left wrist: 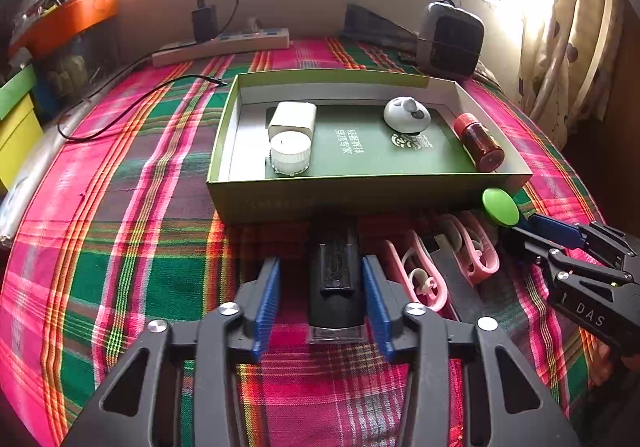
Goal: Organize rigid objects
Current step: 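Close the right tool on the blue USB tester while the left tool closes on the black case, then lift the black case and blue USB tester and carry both over the green tray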
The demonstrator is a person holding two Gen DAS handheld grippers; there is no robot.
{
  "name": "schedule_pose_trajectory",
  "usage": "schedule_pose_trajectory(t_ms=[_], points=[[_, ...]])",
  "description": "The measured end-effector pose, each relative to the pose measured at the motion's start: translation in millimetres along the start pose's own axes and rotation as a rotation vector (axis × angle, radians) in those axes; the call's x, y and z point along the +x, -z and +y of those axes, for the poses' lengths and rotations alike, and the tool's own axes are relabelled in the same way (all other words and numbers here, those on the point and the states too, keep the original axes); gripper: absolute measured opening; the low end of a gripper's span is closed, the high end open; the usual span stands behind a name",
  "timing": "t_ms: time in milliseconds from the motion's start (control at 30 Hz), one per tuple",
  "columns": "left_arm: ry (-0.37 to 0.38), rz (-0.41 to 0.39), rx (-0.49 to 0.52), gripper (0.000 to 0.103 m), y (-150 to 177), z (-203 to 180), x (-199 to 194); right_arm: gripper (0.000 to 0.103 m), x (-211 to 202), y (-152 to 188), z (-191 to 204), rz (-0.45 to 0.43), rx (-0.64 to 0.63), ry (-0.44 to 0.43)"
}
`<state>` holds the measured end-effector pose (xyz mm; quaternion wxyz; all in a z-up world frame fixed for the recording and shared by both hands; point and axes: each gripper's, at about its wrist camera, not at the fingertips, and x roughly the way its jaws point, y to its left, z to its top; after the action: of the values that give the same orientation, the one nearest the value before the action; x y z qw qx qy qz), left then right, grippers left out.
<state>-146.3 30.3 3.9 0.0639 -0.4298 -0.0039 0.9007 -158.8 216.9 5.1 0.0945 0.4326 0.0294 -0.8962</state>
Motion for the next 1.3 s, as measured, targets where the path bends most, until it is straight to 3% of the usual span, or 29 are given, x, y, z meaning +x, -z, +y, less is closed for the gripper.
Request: schedule_pose_trajectory(t_ms=[200,1300], points=[[0.007,0.003,-0.015,0.026,0.8,3.9,-1.8,0.023,-1.5,1.6,-2.2,-0.004,0.016,-0.011],[0.015,0.008,-0.015,0.026,2.6,2.4,-4.3,0.023,-8.7,4.2,-2.8,-0.019,0.028,-0.028]])
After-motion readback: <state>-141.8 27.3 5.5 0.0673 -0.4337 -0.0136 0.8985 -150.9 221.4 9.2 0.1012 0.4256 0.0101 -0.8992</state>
